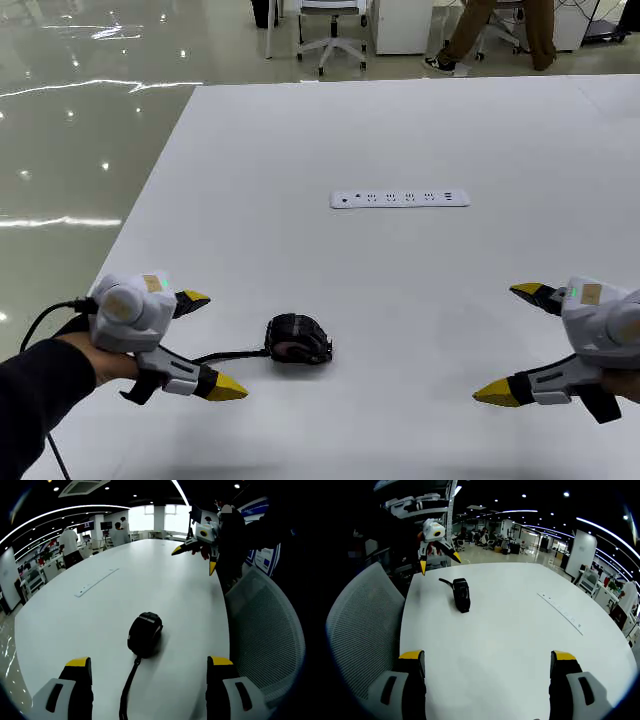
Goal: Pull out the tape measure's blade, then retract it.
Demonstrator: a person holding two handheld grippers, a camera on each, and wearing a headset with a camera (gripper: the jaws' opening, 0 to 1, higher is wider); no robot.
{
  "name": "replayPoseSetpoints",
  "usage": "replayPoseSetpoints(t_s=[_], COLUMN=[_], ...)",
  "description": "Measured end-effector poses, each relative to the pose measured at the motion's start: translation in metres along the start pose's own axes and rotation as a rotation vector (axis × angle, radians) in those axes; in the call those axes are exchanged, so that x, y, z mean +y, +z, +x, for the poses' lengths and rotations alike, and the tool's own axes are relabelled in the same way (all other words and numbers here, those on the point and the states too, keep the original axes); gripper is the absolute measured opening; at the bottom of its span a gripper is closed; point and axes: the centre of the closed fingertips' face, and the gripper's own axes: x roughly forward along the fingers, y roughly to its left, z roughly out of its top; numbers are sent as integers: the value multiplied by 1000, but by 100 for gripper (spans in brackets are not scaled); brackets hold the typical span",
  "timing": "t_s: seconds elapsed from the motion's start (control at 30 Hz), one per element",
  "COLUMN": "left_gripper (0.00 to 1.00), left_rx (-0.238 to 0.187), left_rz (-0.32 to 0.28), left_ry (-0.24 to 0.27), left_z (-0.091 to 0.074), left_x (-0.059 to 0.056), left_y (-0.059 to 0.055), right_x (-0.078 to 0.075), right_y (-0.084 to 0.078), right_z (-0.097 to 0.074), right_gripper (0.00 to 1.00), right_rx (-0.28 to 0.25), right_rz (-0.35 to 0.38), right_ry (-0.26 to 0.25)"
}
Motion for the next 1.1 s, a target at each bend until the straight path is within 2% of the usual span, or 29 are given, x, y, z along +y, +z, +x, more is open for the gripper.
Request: replayPoseSetpoints(t_s=[0.03,0.1,0.13,0.17,0.2,0.27,0.3,0.4,0.47,0.5,0.57,0.6,0.67,0.7,0.73,0.77,0.8,0.83,0.9,0.97,1.1], left_gripper=[91,89,87,85,85,84,82,75,70,67,63,58,51,48,44,33,33,33,32,32,32], left_rx=[45,88,104,116,132,155,163,199,205,218,265,278,266,273,291,359,315,323,309,294,291], left_rz=[65,132,146,162,179,206,222,250,265,275,329,342,332,334,320,338,371,339,346,312,311], left_ry=[-20,-42,-59,-77,-89,-108,-122,-147,-158,-158,-109,-95,-110,-124,-139,-169,-133,-140,-138,-124,-130], left_z=[9,21,28,34,43,53,59,72,80,84,91,93,100,103,104,100,104,104,102,102,101], left_x=[2,6,4,3,8,8,8,6,5,5,16,18,13,11,7,1,11,13,12,13,12], left_y=[1,2,8,10,9,12,14,14,16,15,11,10,11,9,5,-7,6,8,8,7,6], right_x=[-1,2,4,-3,-1,8,10,13,14,15,18,18,21,22,25,29,32,34,38,42,48], right_y=[4,11,18,17,21,26,26,33,35,35,40,41,43,44,44,43,43,42,40,37,34], right_z=[9,21,29,35,44,56,63,82,94,100,112,116,126,130,136,139,143,146,154,161,174], right_gripper=[100,100,100,100,99,94,91,91,90,88,84,79,67,64,64,63,58,55,53,49,44], right_rx=[1,0,-19,-12,-13,-20,1,4,23,34,40,42,54,56,59,69,70,78,86,97,110], right_rz=[-11,-31,-55,-55,-69,-69,-92,-118,-154,-161,-179,-185,-185,-192,-186,-173,-181,-189,-189,-186,-177], right_ry=[10,42,61,58,77,133,148,172,198,202,223,227,239,244,257,273,282,290,300,320,331])
